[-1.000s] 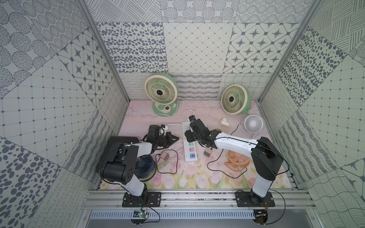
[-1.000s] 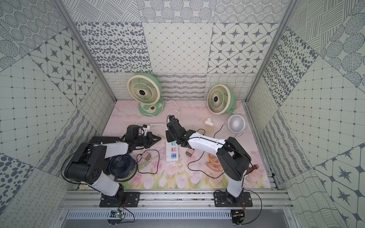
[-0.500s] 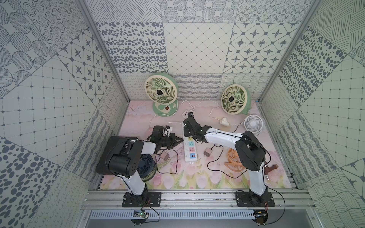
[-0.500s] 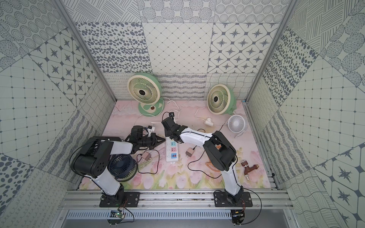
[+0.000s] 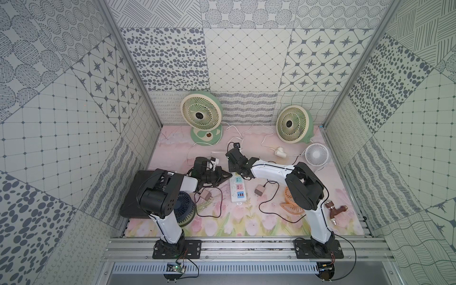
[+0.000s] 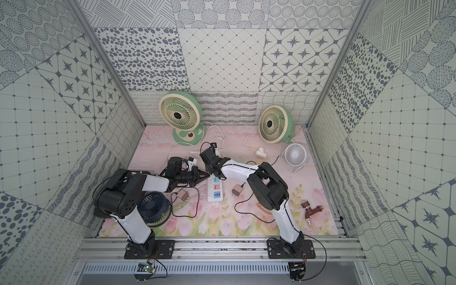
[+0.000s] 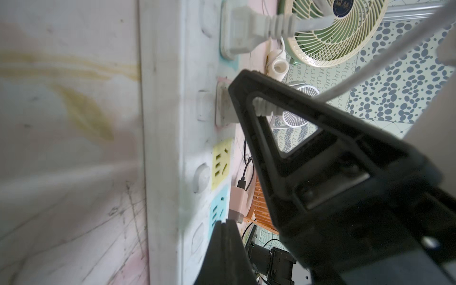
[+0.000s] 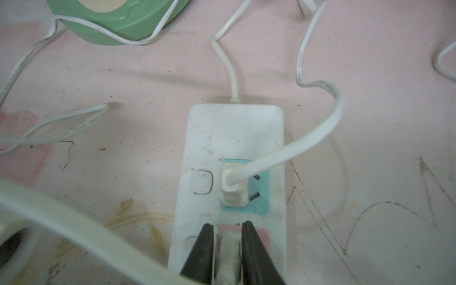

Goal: Unplug the desk fan from the power strip
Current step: Remove the plug from the socket.

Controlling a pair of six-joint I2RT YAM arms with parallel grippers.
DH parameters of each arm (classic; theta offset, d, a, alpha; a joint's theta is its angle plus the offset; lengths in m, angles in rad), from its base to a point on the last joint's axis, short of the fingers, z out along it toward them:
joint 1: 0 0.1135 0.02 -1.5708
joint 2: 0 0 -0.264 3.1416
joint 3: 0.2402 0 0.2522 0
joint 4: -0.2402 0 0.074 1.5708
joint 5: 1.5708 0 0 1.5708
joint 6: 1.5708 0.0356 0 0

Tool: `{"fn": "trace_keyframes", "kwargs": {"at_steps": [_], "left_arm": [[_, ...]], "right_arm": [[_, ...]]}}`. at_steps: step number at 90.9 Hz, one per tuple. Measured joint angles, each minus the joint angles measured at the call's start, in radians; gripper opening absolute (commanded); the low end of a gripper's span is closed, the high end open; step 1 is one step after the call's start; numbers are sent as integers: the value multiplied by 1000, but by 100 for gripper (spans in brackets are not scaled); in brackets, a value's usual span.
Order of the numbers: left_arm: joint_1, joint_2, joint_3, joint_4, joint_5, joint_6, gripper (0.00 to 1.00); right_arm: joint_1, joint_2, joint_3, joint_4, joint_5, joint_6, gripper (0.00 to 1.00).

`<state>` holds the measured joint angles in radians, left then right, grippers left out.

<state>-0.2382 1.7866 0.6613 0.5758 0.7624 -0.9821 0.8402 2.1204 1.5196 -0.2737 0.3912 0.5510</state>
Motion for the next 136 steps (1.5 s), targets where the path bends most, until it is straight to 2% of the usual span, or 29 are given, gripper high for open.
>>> {"fn": "trace_keyframes", "kwargs": {"at_steps": [12, 21, 42, 69, 94, 116, 136], "left_arm": [[-11, 16, 10, 2, -1, -8, 0], [-22, 23, 21, -8, -6, -6, 0], [-46, 33, 56, -64, -33, 28, 0], [-48, 50, 76, -107, -58, 71, 0], [-48, 68, 85, -92, -47, 79, 0], [-48, 78, 92, -84, -39, 86, 0], [-48, 83, 96, -84, -33, 89, 0]], "right_arm": [[1, 0, 0, 0, 7, -1, 5], [10, 0, 0, -2, 21, -5, 3], [35, 0, 1, -18, 74, -28, 3], [-3, -56, -121, 120, -15, 30, 4], [47, -31, -72, 63, 92, -17, 4], [10, -60, -135, 138, 16, 22, 5], [60, -34, -85, 82, 107, -24, 6]]}}
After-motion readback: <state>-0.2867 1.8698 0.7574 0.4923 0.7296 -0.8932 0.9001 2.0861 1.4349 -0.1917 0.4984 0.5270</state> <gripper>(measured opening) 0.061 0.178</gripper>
